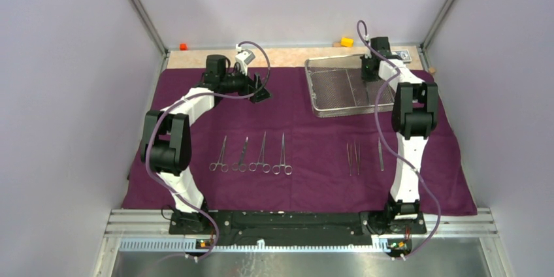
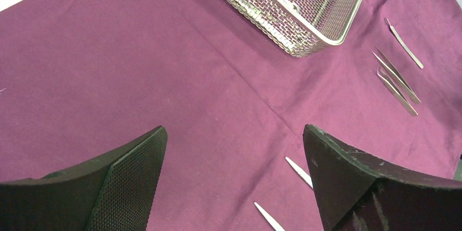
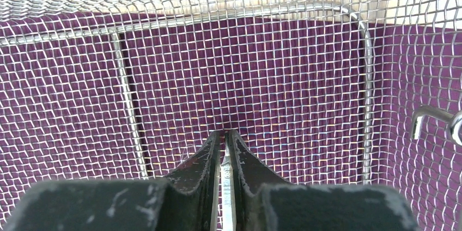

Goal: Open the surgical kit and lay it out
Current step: Pick up the medical item from the container, then place the medical item in the surgical kit.

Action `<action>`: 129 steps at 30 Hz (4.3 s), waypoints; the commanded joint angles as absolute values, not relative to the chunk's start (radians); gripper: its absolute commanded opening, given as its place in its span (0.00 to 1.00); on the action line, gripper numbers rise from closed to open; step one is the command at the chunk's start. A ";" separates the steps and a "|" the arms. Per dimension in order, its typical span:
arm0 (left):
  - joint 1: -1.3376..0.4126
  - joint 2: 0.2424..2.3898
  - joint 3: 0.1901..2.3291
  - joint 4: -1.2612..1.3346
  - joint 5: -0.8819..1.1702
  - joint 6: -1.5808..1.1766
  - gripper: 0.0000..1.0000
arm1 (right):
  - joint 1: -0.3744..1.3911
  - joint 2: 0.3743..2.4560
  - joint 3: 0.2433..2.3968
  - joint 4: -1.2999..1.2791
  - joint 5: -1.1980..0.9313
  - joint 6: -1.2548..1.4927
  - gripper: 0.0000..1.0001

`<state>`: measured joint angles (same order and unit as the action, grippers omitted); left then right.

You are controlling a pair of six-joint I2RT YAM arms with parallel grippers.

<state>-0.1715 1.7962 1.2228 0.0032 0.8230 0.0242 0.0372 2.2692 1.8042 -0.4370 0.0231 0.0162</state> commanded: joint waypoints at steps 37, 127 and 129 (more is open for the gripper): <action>-0.175 1.737 1.233 0.031 0.848 0.012 0.99 | 0.032 2.102 2.027 -0.612 0.014 -0.032 0.00; -0.663 2.358 2.059 0.114 0.829 -0.013 0.01 | 0.140 1.516 1.525 -0.507 -0.338 0.156 0.00; -0.663 2.350 2.055 0.108 0.836 -0.047 0.00 | 0.140 1.517 1.508 -0.487 -0.348 0.160 0.00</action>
